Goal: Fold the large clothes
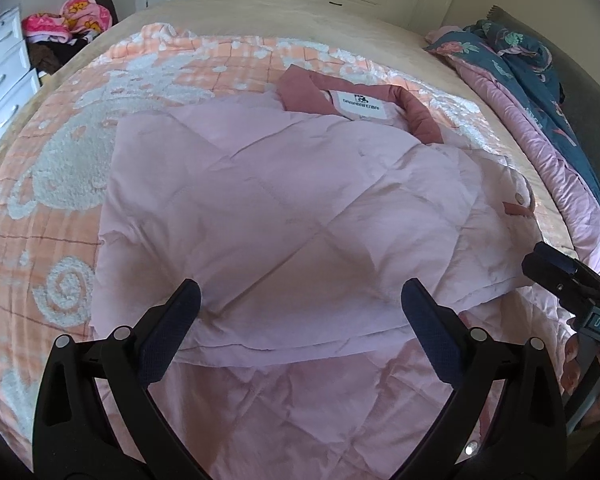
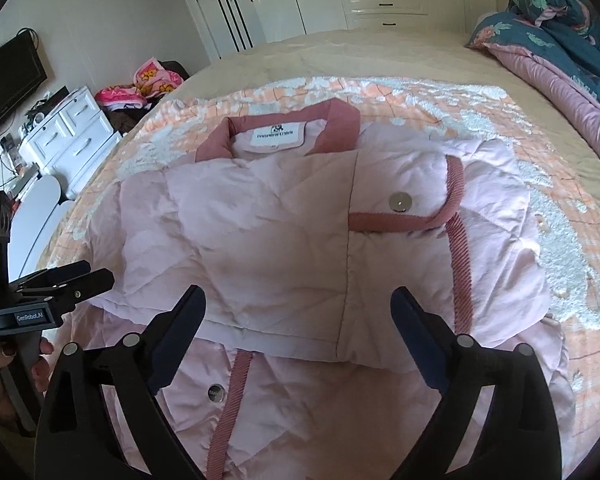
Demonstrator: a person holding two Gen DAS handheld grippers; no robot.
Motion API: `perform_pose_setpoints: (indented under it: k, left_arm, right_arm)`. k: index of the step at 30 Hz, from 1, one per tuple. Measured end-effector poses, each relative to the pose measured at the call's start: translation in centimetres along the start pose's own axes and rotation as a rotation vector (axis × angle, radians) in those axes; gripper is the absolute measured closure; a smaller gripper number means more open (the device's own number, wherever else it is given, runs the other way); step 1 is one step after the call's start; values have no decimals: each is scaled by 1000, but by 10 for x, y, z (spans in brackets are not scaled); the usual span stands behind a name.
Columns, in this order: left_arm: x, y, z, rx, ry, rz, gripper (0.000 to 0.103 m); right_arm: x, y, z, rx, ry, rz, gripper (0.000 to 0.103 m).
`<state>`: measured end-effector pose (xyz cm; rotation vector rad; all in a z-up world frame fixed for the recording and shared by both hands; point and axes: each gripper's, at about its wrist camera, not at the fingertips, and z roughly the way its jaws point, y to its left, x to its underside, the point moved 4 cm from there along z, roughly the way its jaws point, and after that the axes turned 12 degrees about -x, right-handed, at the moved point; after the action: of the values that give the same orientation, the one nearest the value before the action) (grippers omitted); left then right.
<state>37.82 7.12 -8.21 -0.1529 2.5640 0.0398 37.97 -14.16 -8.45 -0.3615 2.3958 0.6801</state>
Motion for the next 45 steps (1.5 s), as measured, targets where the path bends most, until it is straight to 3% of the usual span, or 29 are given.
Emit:
perform_pose_setpoints:
  k: [23,25,30,45]
  left_arm:
    - [-11,-7,-62,33,-114,26,9]
    - [-12,-8,-69,31,-131,31,9]
    - [-13,-11,-86,41,-168,35,9]
    - [7,-17,-131,59,-246,70,9]
  right_arm:
    - [-14,19,-61,-7,-123,-26,9]
    - [-15,20,-67,-3,-137,-24,4]
    - [-16,22,-87,-10,-182,-11,4]
    - [0,45,-131,5,-249,-66,4]
